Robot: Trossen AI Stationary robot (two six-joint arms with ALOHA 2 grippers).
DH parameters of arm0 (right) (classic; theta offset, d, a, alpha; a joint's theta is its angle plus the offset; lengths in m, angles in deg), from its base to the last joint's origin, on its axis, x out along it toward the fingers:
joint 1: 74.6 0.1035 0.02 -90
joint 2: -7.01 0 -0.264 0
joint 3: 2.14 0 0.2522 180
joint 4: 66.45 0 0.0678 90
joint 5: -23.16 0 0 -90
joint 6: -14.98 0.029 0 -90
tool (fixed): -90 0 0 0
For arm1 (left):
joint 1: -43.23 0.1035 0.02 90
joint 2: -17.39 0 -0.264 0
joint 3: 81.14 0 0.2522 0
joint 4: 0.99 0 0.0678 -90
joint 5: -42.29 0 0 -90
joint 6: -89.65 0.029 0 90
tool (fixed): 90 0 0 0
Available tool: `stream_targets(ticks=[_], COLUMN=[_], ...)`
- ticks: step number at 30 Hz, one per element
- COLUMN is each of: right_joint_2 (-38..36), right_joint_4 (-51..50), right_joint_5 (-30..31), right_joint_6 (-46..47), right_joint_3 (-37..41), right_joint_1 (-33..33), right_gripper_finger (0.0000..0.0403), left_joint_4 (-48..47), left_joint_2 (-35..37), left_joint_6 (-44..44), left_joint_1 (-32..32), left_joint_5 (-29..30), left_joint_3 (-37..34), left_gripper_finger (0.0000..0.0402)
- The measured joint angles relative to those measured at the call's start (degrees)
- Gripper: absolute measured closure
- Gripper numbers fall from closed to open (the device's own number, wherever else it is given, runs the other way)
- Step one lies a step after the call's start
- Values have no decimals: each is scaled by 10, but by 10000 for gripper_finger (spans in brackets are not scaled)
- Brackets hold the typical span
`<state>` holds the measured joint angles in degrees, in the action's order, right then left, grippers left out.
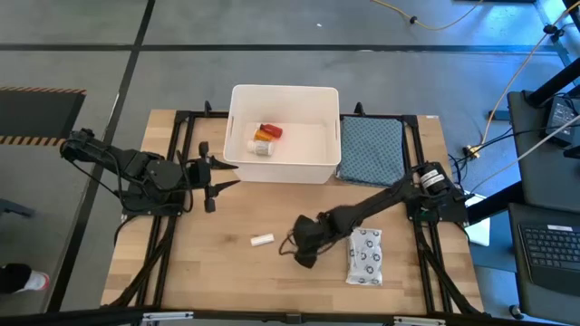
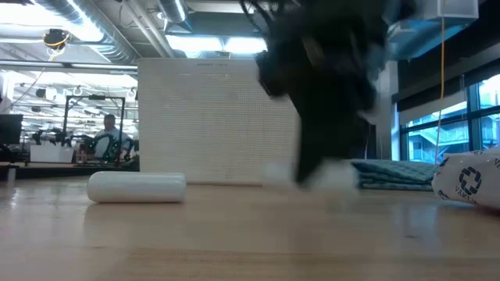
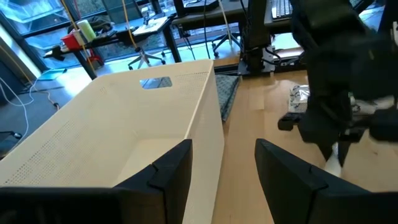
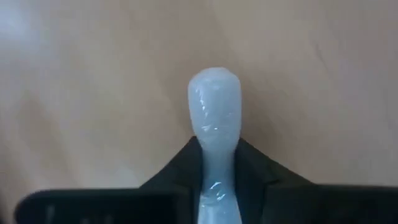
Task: Pick & place medical supplies in basket/bin
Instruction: Put the right rolled white gauze into the white bin
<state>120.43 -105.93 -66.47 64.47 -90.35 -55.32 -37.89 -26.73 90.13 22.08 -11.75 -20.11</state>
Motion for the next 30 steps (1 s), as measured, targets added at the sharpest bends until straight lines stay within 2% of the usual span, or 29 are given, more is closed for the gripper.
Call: stream_targets(ticks=[3, 10, 15, 20, 26, 30], right_joint_2=[-24, -85, -103, -105, -85, -28], right_joint_4=[11, -8, -39, -24, -19, 0], right_joint_5=[-11, -8, 53, 58, -34, -86], right_joint_6=[-75, -250, -371, -448, -498, -510], right_joint_3=[-46, -180, -294, -368, -369, -369], right_joint_1=[-29, -119, -185, -270, -366, -396], right_gripper_finger=[354, 345, 345, 345, 345, 345], left_joint_4=[0, 1, -3, 8, 11, 11], left_joint_2=[0, 13, 41, 72, 98, 104], left_joint_6=[10, 13, 12, 6, 6, 7], left_joint_1=[0, 0, -6, -9, -9, -9], left_joint_5=[0, 0, 0, 7, 26, 57], left_joint_3=[0, 0, 0, 0, 0, 0], left_gripper_finger=[233, 233, 233, 233, 233, 233])
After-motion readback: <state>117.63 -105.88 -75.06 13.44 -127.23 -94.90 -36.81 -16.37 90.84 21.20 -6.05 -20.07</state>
